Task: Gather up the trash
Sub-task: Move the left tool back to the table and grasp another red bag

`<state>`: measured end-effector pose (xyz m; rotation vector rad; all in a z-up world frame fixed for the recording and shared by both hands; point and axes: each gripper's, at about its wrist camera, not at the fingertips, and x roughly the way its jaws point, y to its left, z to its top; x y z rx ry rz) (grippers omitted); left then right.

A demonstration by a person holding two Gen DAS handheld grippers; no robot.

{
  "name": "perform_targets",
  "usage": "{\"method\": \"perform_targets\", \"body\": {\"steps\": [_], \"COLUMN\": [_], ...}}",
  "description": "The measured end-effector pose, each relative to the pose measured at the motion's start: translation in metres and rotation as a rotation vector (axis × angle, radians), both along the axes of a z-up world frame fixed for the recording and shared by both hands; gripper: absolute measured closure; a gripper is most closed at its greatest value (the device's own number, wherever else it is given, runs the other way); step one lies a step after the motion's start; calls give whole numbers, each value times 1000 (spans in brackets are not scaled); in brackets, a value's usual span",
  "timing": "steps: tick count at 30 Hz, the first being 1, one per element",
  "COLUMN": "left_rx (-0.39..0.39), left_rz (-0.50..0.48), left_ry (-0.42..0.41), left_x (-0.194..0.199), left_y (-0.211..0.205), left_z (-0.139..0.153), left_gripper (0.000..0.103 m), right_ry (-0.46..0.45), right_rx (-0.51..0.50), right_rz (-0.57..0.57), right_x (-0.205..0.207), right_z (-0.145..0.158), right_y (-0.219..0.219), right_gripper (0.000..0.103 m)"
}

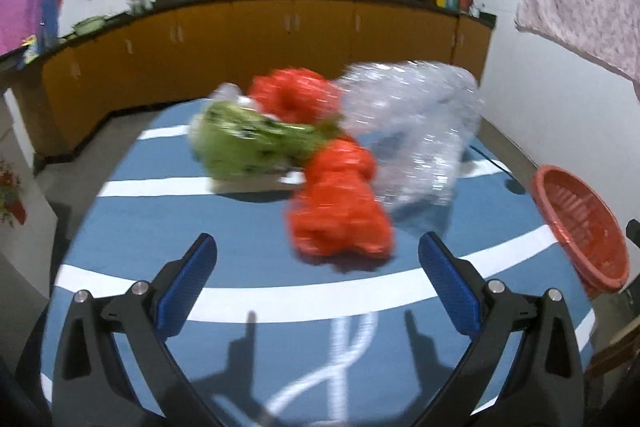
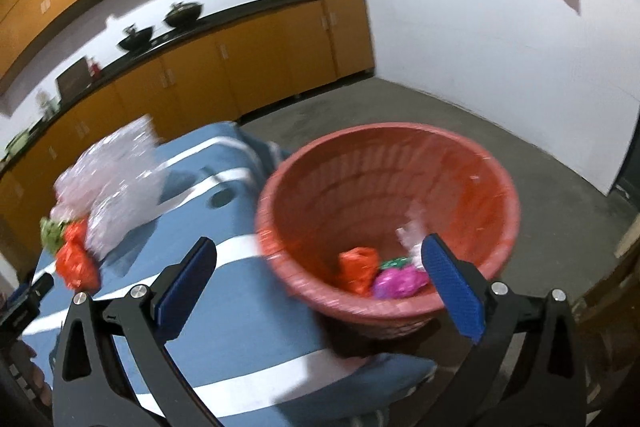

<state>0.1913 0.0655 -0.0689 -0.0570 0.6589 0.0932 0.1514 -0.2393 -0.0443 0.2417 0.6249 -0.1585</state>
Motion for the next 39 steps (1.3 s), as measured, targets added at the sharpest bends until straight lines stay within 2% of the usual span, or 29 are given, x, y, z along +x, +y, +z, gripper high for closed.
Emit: {"method": "perform_targets", "body": {"steps": [5, 7, 11, 15, 20, 24, 28, 35, 39], "left_rx": [54, 30, -71, -43, -62, -125, -87, -95, -119], "left_rz": [-4, -7, -24, -27, -9, -25, -30, -20, -31], "left_ry": [9, 38, 99, 88, 123, 160, 192, 220, 230], "left_x": [4, 15, 43, 64, 89, 104, 114, 121, 124], "left_y": [12, 9, 5, -8, -10, -12, -18, -19, -14], "left_z": [5, 4, -4, -7, -13, -19, -26, -36, -40], "left_gripper": [4, 4, 4, 4, 4, 16, 29, 35, 50], "right_ry": [7, 12, 14, 19, 30, 42, 44, 43, 43], "right_rx": [-33, -47, -68, -92, -96, -106, -107, -109, -106], "right_rz": [79, 100, 123, 136, 137, 137, 132, 128, 130], "right_x": [3, 4, 2, 3, 5, 7, 6, 7, 7], "right_z": [0, 1, 4, 5, 2, -1, -2, 0, 0], "right_y": [39, 51, 63, 68, 68, 67, 66, 64, 64], "right_gripper": [2, 2, 2, 2, 2, 2, 2, 2, 2]}}
